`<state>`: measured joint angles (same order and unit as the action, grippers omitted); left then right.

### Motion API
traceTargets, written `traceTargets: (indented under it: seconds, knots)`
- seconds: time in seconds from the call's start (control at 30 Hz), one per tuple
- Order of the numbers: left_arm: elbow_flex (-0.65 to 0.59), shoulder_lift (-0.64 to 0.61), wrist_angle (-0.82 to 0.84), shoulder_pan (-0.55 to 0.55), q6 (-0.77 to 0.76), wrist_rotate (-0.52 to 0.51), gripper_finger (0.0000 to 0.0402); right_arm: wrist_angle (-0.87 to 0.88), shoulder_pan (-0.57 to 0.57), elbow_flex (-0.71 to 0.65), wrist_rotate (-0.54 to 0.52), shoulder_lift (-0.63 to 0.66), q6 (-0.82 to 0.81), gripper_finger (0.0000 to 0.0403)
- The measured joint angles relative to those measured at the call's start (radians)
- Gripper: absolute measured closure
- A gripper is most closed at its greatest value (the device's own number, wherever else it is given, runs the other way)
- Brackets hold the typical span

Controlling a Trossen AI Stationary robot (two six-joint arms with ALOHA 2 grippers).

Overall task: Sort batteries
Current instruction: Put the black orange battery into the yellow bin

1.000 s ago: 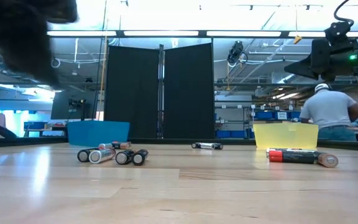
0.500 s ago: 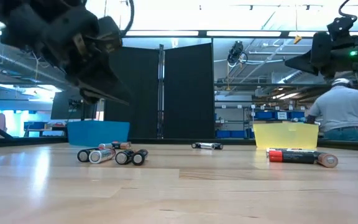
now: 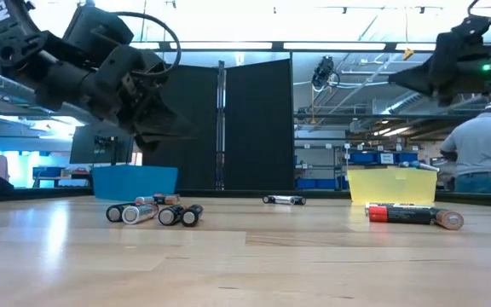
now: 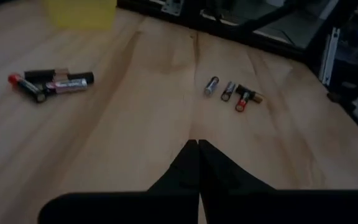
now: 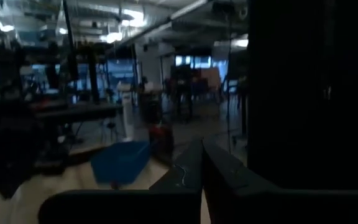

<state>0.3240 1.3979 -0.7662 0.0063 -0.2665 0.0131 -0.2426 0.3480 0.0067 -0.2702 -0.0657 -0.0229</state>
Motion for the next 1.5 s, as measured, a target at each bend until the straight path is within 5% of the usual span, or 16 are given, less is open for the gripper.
traceTargets:
  seconds: [0.4,0.93,1.2,1.5]
  knots:
    - [0.009,0.000,0.000,0.002,0.002,-0.028,0.0387,0.041,-0.076,0.069,0.011,-0.266,-0.161,0.0394]
    - [0.009,0.000,0.000,0.002,0.083,-0.090,0.0385,0.174,-0.215,0.441,0.003,-0.774,-0.265,0.0368]
    - [0.009,0.000,0.003,0.001,0.083,-0.090,0.0385,0.414,-0.328,0.671,0.003,-1.009,-0.316,0.0366]
    - [0.009,0.001,0.045,0.001,0.083,-0.090,0.0385,0.765,-0.511,0.864,0.003,-1.228,-0.556,0.0365]
